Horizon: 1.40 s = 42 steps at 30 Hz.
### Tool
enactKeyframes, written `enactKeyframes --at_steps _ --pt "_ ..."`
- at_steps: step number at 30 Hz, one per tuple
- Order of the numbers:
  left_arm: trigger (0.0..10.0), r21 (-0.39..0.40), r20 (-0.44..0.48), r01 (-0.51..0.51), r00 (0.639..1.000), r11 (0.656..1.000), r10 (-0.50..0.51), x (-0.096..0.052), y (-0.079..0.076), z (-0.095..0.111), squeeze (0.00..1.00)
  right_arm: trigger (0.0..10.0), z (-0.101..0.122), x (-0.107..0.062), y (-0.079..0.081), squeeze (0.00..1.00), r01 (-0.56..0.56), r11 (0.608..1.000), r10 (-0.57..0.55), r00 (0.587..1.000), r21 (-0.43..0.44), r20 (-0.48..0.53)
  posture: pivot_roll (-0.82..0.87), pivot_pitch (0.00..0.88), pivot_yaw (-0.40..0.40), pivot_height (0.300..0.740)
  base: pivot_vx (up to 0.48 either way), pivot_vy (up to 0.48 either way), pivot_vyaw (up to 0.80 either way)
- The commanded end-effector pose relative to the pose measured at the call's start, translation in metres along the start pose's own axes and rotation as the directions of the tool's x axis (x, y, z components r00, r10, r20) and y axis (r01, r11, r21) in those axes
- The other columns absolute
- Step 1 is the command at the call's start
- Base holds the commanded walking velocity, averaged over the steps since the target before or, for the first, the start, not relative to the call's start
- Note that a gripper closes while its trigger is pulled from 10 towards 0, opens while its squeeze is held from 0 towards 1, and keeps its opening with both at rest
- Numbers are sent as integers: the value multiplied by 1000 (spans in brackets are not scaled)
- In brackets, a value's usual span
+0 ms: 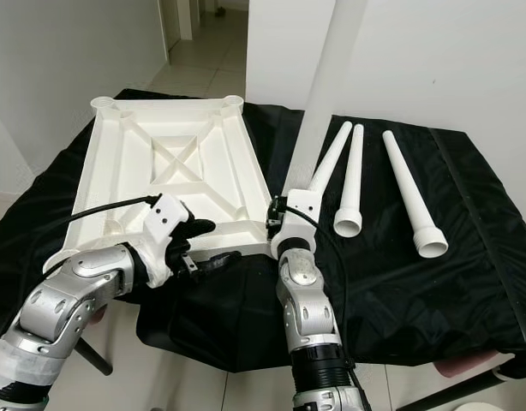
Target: Building children table
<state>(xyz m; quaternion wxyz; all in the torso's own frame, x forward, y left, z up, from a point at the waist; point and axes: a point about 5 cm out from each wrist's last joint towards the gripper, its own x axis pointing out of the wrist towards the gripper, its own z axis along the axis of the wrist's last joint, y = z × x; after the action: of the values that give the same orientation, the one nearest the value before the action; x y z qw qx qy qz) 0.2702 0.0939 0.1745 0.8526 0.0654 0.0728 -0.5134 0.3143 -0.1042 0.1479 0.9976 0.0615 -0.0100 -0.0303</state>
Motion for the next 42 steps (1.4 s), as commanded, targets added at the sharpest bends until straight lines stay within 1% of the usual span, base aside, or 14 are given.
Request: enactKeyframes --at_steps 1,3,4,14,15,16,17,22,26,28,33,34,35,42 --pt "10000 -4 -6 -2 1000 1000 2 0 2 0 0 10000 -7 -3 -6 0 47 999 -46 998 21 -38 43 22 -16 740 0 0 0" --pt "10000 -4 -6 -4 1000 1000 4 0 2 0 0 10000 -5 -3 -6 0 35 999 -34 999 25 -23 47 22 -18 740 0 0 0" --pt "10000 -5 -6 -7 1000 1000 7 0 2 0 0 10000 -1 -4 -6 1000 1 999 -2 1000 43 5 47 22 -18 740 0 0 0" --pt "10000 -7 -2 -12 1000 1000 12 1 2 1 0 10000 6 0 -12 1000 -198 979 196 980 49 32 49 19 -23 740 0 0 0" --pt "10000 -5 -1 -13 1000 1000 13 1 2 1 0 10000 5 2 -16 118 -255 966 255 967 32 22 49 19 -22 740 0 0 0" --pt "10000 -5 -1 -13 1000 1000 13 1 2 1 0 10000 5 2 -16 118 -255 966 255 967 32 22 49 19 -22 740 0 0 0" --pt "10000 -3 -1 -13 1000 1000 13 1 2 1 0 10000 5 5 -20 0 -317 948 317 948 3 8 49 18 -21 740 0 0 0" --pt "10000 -3 1 -9 1000 1000 9 2 2 2 0 10000 5 11 -22 0 -521 845 522 853 -120 -27 49 15 -17 740 0 0 0" --pt "10000 -3 2 -9 1000 1000 9 2 3 2 0 10000 5 13 -21 0 -552 822 552 833 -138 -39 50 13 -16 740 0 0 0" --pt "10000 0 4 -10 1000 1000 10 3 4 3 0 10000 5 21 -18 0 -620 763 617 783 -184 -78 54 8 -14 740 0 0 0" --pt "10000 2 6 -10 1000 1000 10 3 3 4 0 10000 6 27 -17 0 -669 711 663 741 -218 -109 58 7 -17 740 0 0 0" --pt "10000 2 6 -11 1000 1000 11 3 3 3 0 3216 5 29 -18 0 -681 699 672 730 -217 -126 62 7 -22 740 0 0 0" --pt "10000 1 7 -13 1000 1000 13 3 3 3 0 0 3 31 -20 0 -685 697 671 727 -212 -145 64 7 -25 740 0 0 0" --pt "10000 -2 8 -24 1000 1000 24 1 3 3 0 0 -6 30 -32 0 -703 684 677 711 -193 -192 67 8 -28 740 0 0 0"
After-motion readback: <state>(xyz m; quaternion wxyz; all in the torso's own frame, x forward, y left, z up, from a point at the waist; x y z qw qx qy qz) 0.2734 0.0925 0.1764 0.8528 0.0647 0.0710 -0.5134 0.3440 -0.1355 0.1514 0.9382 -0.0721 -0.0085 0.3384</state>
